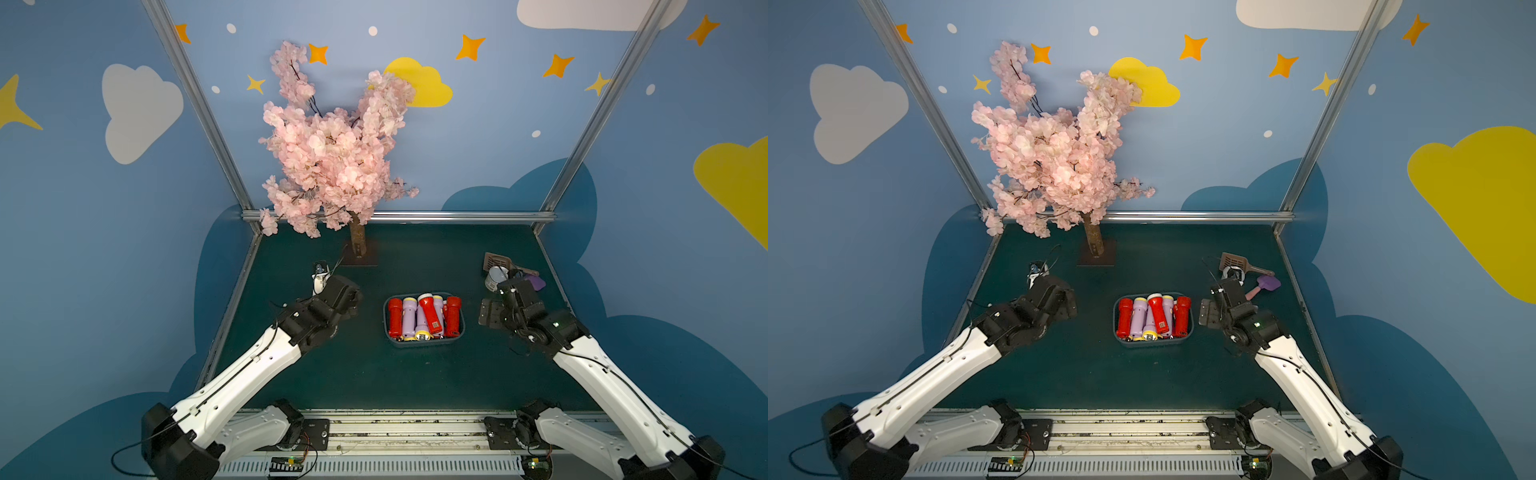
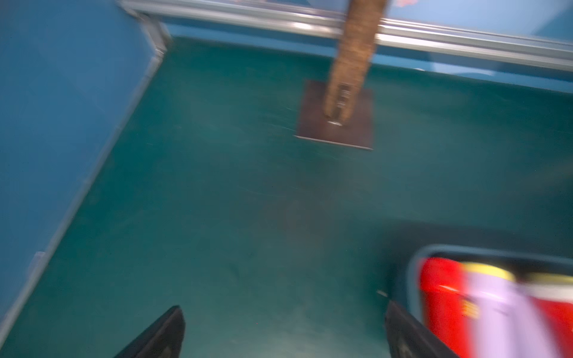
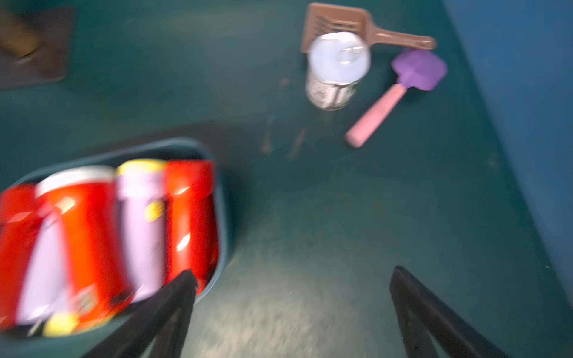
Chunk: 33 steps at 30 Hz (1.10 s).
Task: Put the flashlights into the storage boxes
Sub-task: Place the flashlight at the storage box, then reset both arms
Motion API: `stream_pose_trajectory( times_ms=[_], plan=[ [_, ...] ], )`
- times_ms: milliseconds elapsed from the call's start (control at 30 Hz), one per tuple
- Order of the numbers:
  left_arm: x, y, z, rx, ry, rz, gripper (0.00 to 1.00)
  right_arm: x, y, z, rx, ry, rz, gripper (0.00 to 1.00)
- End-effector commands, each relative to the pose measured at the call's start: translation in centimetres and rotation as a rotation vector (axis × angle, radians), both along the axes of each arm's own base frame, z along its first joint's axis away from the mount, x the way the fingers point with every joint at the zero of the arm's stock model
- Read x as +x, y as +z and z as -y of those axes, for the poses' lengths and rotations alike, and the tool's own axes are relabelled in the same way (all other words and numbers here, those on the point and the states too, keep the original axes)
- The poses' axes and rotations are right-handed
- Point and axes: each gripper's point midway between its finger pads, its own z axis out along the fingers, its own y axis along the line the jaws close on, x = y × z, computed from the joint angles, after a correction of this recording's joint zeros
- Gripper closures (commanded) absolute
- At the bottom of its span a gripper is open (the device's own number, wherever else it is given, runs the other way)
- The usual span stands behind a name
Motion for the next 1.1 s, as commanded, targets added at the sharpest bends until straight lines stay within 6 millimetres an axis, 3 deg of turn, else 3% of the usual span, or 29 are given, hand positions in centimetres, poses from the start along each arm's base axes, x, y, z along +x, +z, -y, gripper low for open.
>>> stream_pose_trajectory(
  times_ms=[0,133,200,333,533,633,933,1067],
  plan=[
    [1.5,1.1,-2.7,0.136,0.014,0.149,0.01,2.8,0.3,2.0,-0.053,-0.043,0.102,0.02],
    [2.8,0.5,-4.0,0.214,-0.023,0.244,0.01,4.9,0.3,3.0,-0.115,-0.008,0.24,0.02],
    [3.6,0.0,-4.9,0.159,0.009,0.242,0.01,5.8,0.8,3.7,-0.147,-0.01,0.313,0.02],
    [5.4,-2.3,-6.6,0.106,0.047,0.21,0.01,6.8,-0.8,6.0,-0.125,-0.059,0.326,0.02],
    [6.3,-6.3,-6.8,0.239,-0.022,0.12,0.01,6.9,-4.2,7.5,-0.107,-0.103,0.265,0.02],
    [6.5,-6.8,-7.2,0.292,-0.024,0.134,0.01,6.6,-5.7,7.8,-0.116,-0.104,0.281,0.02],
    [6.1,-9.4,-9.9,0.184,-0.005,0.263,0.01,6.6,-5.6,8.4,-0.065,-0.105,0.434,0.02],
    [6.6,-9.5,-10.1,0.143,-0.013,0.266,0.01,7.1,-6.4,9.0,-0.096,-0.114,0.472,0.02]
  ],
)
